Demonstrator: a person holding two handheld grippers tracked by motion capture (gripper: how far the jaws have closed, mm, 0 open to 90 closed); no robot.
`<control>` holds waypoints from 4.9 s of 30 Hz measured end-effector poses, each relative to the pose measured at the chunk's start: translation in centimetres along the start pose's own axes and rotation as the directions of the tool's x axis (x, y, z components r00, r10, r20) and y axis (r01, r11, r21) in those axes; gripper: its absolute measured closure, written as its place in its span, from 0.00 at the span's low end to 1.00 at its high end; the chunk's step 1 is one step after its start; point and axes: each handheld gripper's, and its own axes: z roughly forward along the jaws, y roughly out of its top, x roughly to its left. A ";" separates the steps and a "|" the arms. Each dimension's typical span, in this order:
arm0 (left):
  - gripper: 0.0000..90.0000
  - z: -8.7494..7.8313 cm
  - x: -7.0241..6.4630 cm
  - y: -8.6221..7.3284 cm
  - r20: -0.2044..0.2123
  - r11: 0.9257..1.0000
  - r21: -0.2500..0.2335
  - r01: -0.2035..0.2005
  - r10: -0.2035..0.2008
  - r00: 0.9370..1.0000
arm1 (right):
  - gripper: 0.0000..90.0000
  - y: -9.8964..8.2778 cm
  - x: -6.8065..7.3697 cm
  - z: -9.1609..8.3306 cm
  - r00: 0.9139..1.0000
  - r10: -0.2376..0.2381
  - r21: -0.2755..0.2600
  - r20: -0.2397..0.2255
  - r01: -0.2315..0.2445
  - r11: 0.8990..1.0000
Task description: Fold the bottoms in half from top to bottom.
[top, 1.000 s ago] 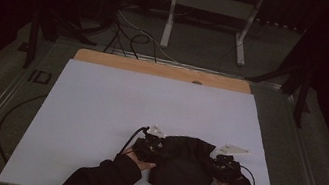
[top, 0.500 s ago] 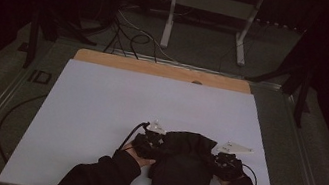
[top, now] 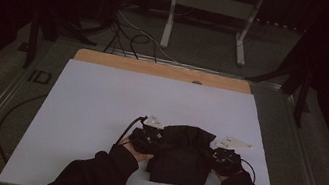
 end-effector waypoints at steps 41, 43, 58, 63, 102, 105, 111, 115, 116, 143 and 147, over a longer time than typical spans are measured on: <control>0.83 -5.5 3.4 0.7 -0.057 0.999 -0.030 0.016 -0.017 0.998 | 0.89 5.7 2.5 3.4 0.995 -0.092 -0.040 -0.024 0.091 0.995; 0.83 -5.8 3.6 0.7 -0.062 1.000 -0.026 0.011 -0.012 0.998 | 0.89 6.0 2.8 3.6 0.995 -0.097 -0.044 -0.025 0.096 0.994; 0.83 -7.8 5.1 0.6 -0.092 0.999 -0.035 0.011 -0.014 0.996 | 0.89 8.0 4.1 5.1 0.993 -0.116 -0.066 -0.035 0.114 0.991; 0.82 -8.0 5.4 0.3 -0.093 0.999 -0.037 0.016 -0.019 0.995 | 0.89 8.4 4.6 5.5 0.991 -0.128 -0.062 -0.040 0.125 0.990; 0.82 -4.9 10.0 0.0 -0.111 0.999 0.001 0.040 -0.040 0.993 | 0.89 8.6 3.8 9.2 0.996 -0.091 -0.007 0.017 0.091 0.996; 0.82 -4.5 10.4 0.2 -0.114 0.999 0.004 0.037 -0.037 0.993 | 0.89 8.7 3.4 9.6 0.996 -0.082 -0.004 0.022 0.082 0.997; 0.82 -4.0 11.2 0.3 -0.117 0.999 0.004 0.052 -0.051 0.992 | 0.89 8.6 3.0 10.2 0.997 -0.058 0.015 0.044 0.057 0.998; 0.82 -3.7 11.8 0.1 -0.119 0.998 0.007 0.068 -0.067 0.991 | 0.89 8.6 2.6 10.5 0.997 -0.057 0.020 0.047 0.057 0.998; 0.82 -3.6 11.8 0.0 -0.118 0.997 0.004 0.074 -0.073 0.990 | 0.89 8.5 2.5 10.6 0.997 -0.058 0.022 0.050 0.057 0.998; 0.81 -1.3 14.1 0.6 -0.154 0.991 0.013 0.135 -0.132 0.979 | 0.88 8.7 0.8 13.8 0.996 -0.041 0.070 0.082 0.035 0.997; 0.80 -1.0 14.5 0.6 -0.149 0.988 0.019 0.153 -0.148 0.978 | 0.88 8.5 0.6 14.2 0.996 -0.039 0.078 0.079 0.033 0.996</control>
